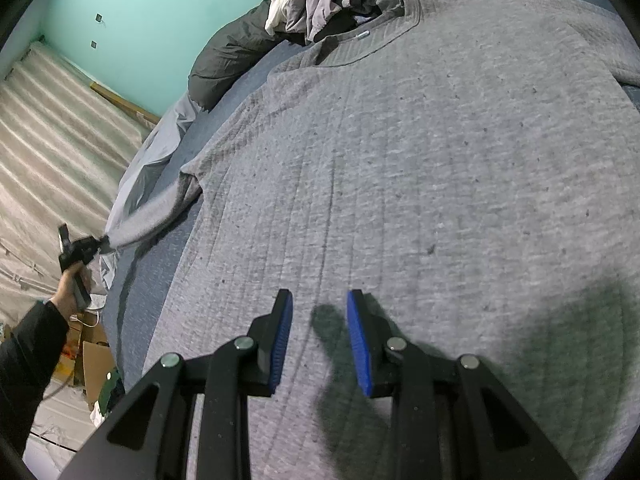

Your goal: Fold clothes

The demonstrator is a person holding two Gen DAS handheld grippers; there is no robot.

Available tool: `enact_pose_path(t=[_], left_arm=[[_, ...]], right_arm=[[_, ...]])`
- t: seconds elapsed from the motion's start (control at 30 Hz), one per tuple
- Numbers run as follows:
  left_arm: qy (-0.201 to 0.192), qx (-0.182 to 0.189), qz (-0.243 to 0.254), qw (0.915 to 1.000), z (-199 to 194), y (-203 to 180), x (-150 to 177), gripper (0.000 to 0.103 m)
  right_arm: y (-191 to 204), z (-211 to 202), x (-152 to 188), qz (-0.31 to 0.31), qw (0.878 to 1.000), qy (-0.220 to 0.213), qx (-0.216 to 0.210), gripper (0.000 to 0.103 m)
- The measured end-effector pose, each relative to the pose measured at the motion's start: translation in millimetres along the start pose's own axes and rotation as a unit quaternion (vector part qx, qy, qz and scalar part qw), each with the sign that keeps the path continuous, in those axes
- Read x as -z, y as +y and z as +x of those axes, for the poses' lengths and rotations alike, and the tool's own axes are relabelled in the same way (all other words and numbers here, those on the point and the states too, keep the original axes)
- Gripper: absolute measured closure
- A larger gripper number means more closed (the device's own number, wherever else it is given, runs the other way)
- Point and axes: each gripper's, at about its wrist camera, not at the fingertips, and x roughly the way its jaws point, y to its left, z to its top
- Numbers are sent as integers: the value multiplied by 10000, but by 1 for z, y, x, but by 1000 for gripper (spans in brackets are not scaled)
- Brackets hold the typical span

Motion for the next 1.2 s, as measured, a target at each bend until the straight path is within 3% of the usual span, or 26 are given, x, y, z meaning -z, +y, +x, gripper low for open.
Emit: enact_pose_path(t=[0.17, 0.27, 0.47, 0.57, 0.63, 0.7, 0.8, 0.9, 0.97, 1.07, 1.2], left_arm=[[-195, -145, -34, 9997, 8, -6, -36, 97], [-92, -215, -35, 9997, 25, 2, -45, 97], [404, -383, -238, 9982, 65, 10, -37, 93], [397, -429, -454, 9973, 61, 19, -26, 77], [442, -353, -455, 9974, 55, 17, -18, 74], [547, -42, -385, 9978, 52, 6, -10, 72], [825, 490, -35, 9954, 53, -42, 6, 70], [1086, 1065, 354, 9877, 55, -102, 26, 69], [1274, 1544, 593, 9780, 56, -156, 44, 69], [1466, 1964, 995, 9644, 55, -226, 70, 69], [1601, 2248, 1511, 9492, 56, -299, 110, 69]], right_arm=[[-2, 5, 0, 16, 10000, 37, 45, 75], [-2, 5, 0, -8, 10000, 43, 60, 75], [-1, 6, -1, -5, 9999, 32, 96, 75], [0, 6, -1, -14, 9999, 37, 105, 75], [1, 5, -1, -20, 9999, 29, 98, 75], [2, 3, -1, -15, 10000, 11, 82, 75], [3, 1, 0, -8, 10000, -16, 52, 75], [6, 0, 1, -34, 10000, -30, 41, 75], [7, -1, 0, -62, 10000, -43, 48, 75], [7, -4, -1, -47, 10000, -66, -10, 75], [6, -7, -4, 5, 9999, -106, -67, 75]])
